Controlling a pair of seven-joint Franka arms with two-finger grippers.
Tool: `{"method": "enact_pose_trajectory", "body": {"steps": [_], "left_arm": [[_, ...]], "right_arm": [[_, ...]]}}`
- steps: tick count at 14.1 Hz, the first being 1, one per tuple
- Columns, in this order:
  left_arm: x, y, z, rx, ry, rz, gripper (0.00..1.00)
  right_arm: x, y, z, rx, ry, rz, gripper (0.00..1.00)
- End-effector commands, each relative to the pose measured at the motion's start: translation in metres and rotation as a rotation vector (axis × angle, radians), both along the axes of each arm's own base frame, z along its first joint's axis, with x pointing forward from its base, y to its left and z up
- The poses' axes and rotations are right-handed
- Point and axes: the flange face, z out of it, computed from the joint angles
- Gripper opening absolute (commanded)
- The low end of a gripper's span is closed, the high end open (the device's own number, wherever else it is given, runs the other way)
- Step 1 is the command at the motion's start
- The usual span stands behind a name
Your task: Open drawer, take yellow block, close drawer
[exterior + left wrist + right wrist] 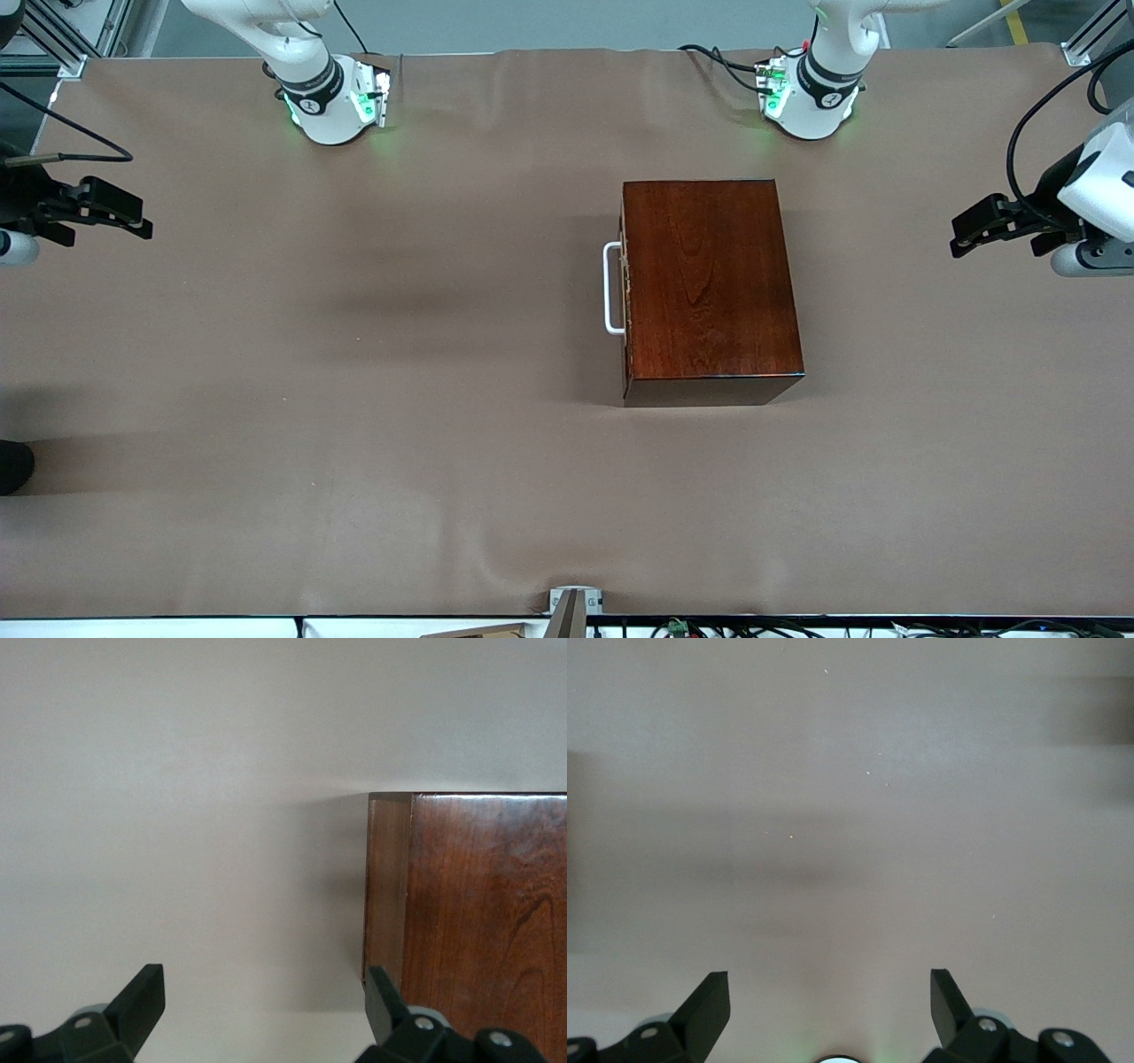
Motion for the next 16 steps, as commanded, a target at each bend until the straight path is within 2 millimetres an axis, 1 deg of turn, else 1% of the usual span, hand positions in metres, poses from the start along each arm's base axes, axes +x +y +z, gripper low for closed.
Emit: {"method": "enact_pose_trajectory", "body": {"steps": [1, 8, 10, 11, 12, 13, 15, 16], "left_arm": [[-0.003, -0.005, 0.001, -0.005, -0.007, -0.005, 1.0], [-0.005, -0.011, 0.004, -0.008, -0.004, -0.006, 1.0], [-0.005, -0.018, 0.002, -0.017, 0.003, -0.016, 1.0], [-0.006, -0.025, 0.003, -0.021, 0.002, -0.03, 1.0], [-0.006, -0.027, 0.004, -0.023, -0.001, -0.033, 1.0], [-0.006, -0.039, 0.01, -0.028, -0.012, -0.047, 1.0], [-0.005, -0.072, 0.01, -0.066, -0.004, 0.0, 1.0], [-0.008, -0.094, 0.009, -0.094, 0.008, 0.009, 1.0]], "right_arm": [[0.0, -0.001, 0.0, -0.008, -0.001, 0.011, 1.0], [0.0, 0.0, 0.0, -0.008, -0.001, 0.013, 1.0], [0.0, 0.0, 0.0, -0.008, -0.001, 0.013, 1.0], [0.0, 0.0, 0.0, -0.008, -0.001, 0.013, 1.0], [0.0, 0.0, 0.0, -0.008, -0.001, 0.013, 1.0], [0.0, 0.0, 0.0, -0.008, -0.001, 0.013, 1.0], [0.0, 0.0, 0.0, -0.008, -0.001, 0.013, 1.0], [0.0, 0.0, 0.0, -0.008, -0.001, 0.013, 1.0]]}}
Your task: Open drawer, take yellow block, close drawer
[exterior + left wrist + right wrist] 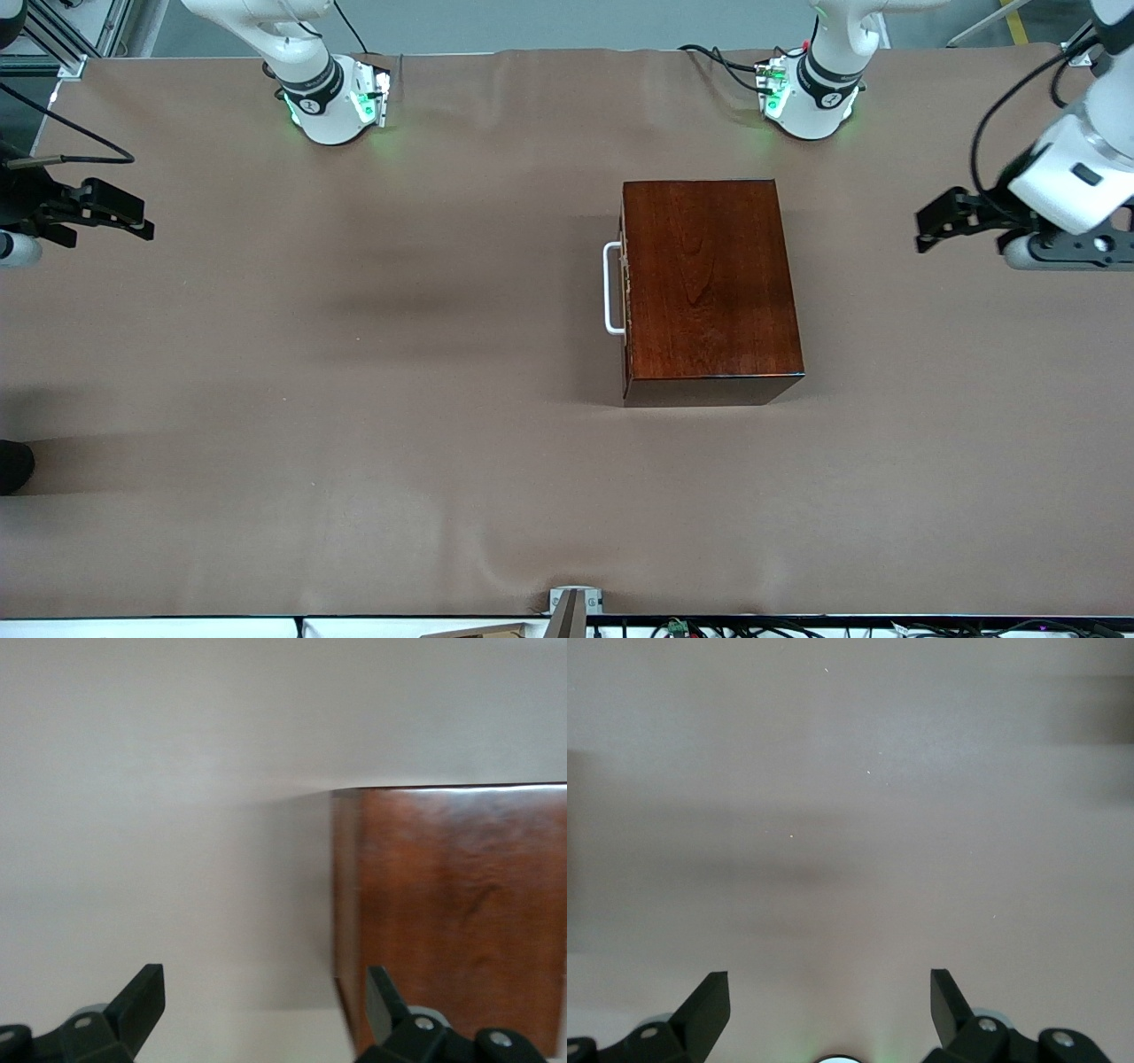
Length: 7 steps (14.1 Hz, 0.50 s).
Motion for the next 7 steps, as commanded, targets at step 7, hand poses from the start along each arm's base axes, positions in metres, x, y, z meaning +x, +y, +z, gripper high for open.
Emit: {"method": "enact_pose_trajectory", "body": {"steps": [7], "left_arm": [[-0.043, -0.234, -0.012, -0.084, 0.074, 0.024, 1.0]], "right_arm": [[0.001, 0.0, -0.002, -0.008, 0.002, 0.012, 1.0]]}}
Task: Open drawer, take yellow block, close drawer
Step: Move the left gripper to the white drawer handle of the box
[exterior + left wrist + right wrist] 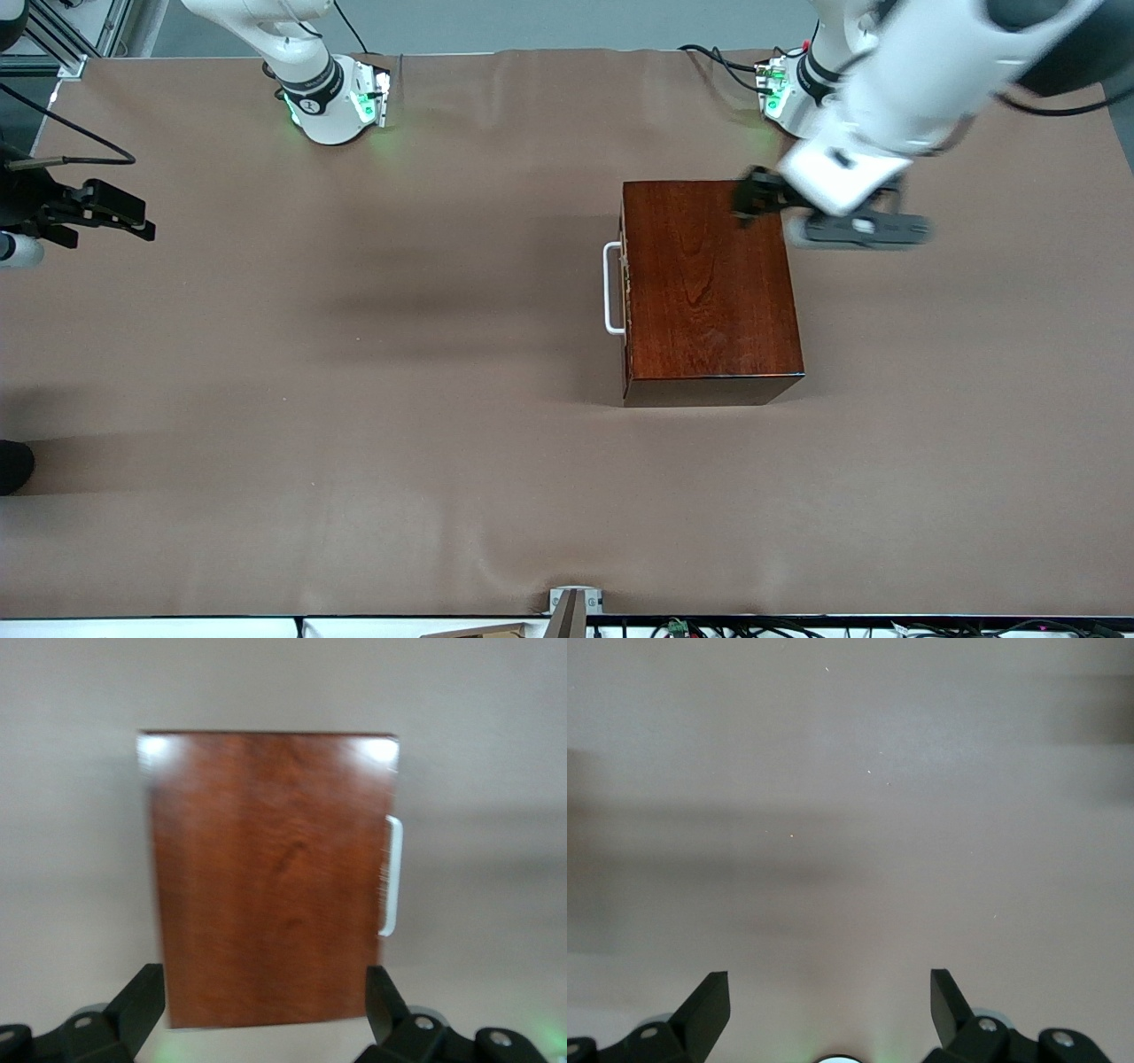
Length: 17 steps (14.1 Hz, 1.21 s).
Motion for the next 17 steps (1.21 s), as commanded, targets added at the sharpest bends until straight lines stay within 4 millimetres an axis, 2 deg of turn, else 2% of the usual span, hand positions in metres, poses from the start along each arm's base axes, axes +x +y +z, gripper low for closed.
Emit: {"method": "enact_pose_trajectory", "body": {"steps": [1, 4, 6, 8, 12, 13, 14, 15, 17], "left_arm": [[-0.013, -0.055, 0.005, -0.013, 0.001, 0.012, 1.0], [-0.041, -0.109, -0.002, -0.011, 0.007, -0.048, 1.0], [-0.069, -0.152, -0.019, 0.002, 0.024, -0.12, 1.0], [-0.081, -0.186, -0.035, -0.015, 0.004, -0.165, 1.0], [-0.096, -0.215, -0.057, 0.056, -0.028, -0.199, 1.0], [-0.096, -0.217, -0.061, 0.063, -0.028, -0.201, 1.0], [-0.093, -0.22, -0.074, 0.07, -0.015, -0.205, 1.0], [-0.084, -0.223, -0.097, 0.092, -0.003, -0.203, 1.0], [-0.081, -0.232, -0.12, 0.134, -0.027, -0.224, 1.0]], "right_arm": [[0.0, -0.001, -0.001, -0.008, -0.001, 0.01, 1.0], [0.0, -0.001, -0.001, -0.008, -0.001, 0.01, 1.0], [0.0, 0.001, -0.001, -0.008, -0.001, 0.015, 1.0], [0.0, 0.0, -0.001, -0.008, -0.001, 0.012, 1.0], [0.0, -0.001, -0.001, -0.008, -0.001, 0.01, 1.0], [0.0, 0.0, -0.001, -0.008, -0.001, 0.012, 1.0], [0.0, 0.0, -0.001, -0.008, -0.001, 0.012, 1.0], [0.0, 0.0, -0.001, -0.008, -0.001, 0.012, 1.0], [0.0, 0.0, -0.001, -0.008, -0.001, 0.012, 1.0]]}}
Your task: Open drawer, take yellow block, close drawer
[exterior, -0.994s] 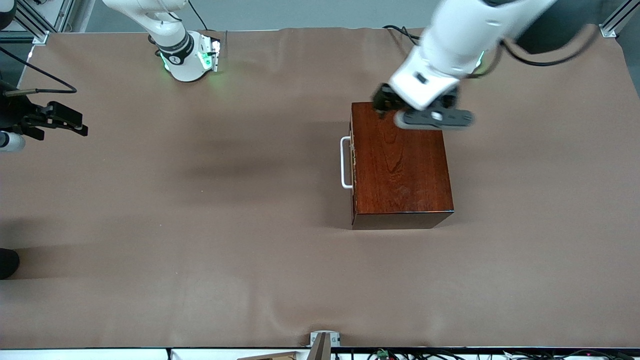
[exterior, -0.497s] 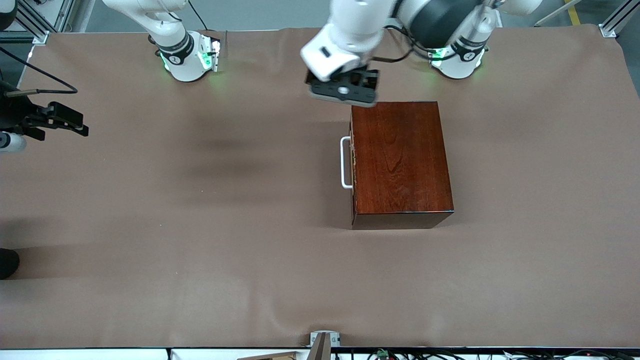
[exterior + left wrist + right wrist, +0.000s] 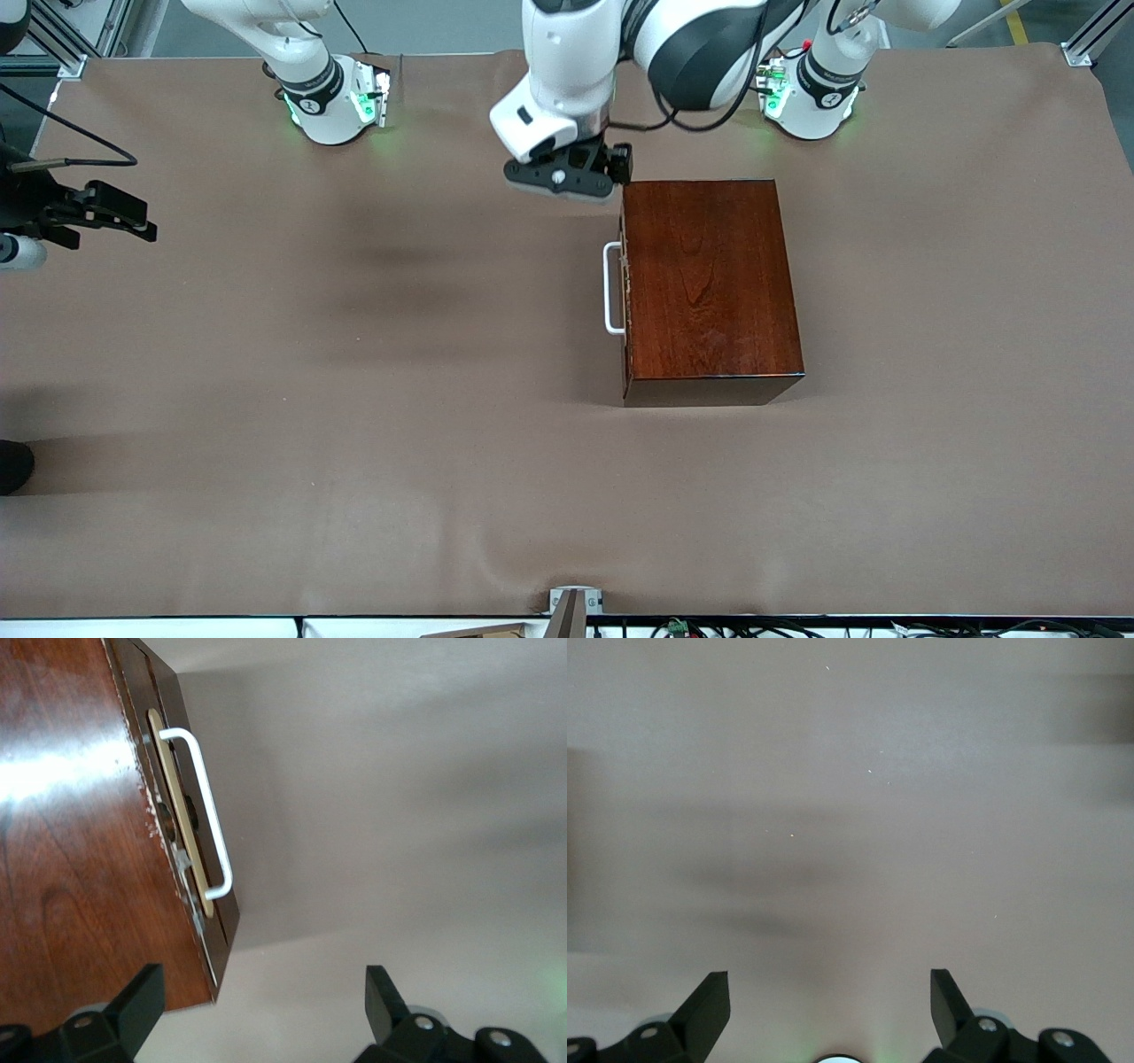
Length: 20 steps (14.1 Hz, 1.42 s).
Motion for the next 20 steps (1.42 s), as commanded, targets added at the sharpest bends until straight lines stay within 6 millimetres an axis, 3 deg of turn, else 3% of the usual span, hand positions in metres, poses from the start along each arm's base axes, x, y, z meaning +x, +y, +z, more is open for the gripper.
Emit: {"method": "enact_pose_trajectory", "body": {"steps": [1, 4, 9, 14, 20], "left_arm": [[0.012, -0.014, -0.037, 0.054, -0.026, -0.008, 1.0], [0.028, -0.017, -0.076, 0.066, -0.016, 0.02, 1.0], [0.027, -0.03, -0.139, 0.188, -0.066, -0.011, 1.0], [0.029, -0.033, -0.176, 0.225, -0.073, -0.009, 1.0], [0.029, -0.03, -0.199, 0.27, -0.074, 0.008, 1.0]], "right_arm": [[-0.001, -0.001, 0.001, -0.008, -0.003, 0.01, 1.0], [0.0, 0.0, 0.0, -0.008, -0.002, 0.012, 1.0], [-0.001, 0.0, 0.001, -0.008, -0.004, 0.012, 1.0], [-0.001, -0.001, 0.001, -0.008, -0.003, 0.01, 1.0], [0.002, -0.002, -0.006, -0.007, 0.009, 0.009, 1.0]]}}
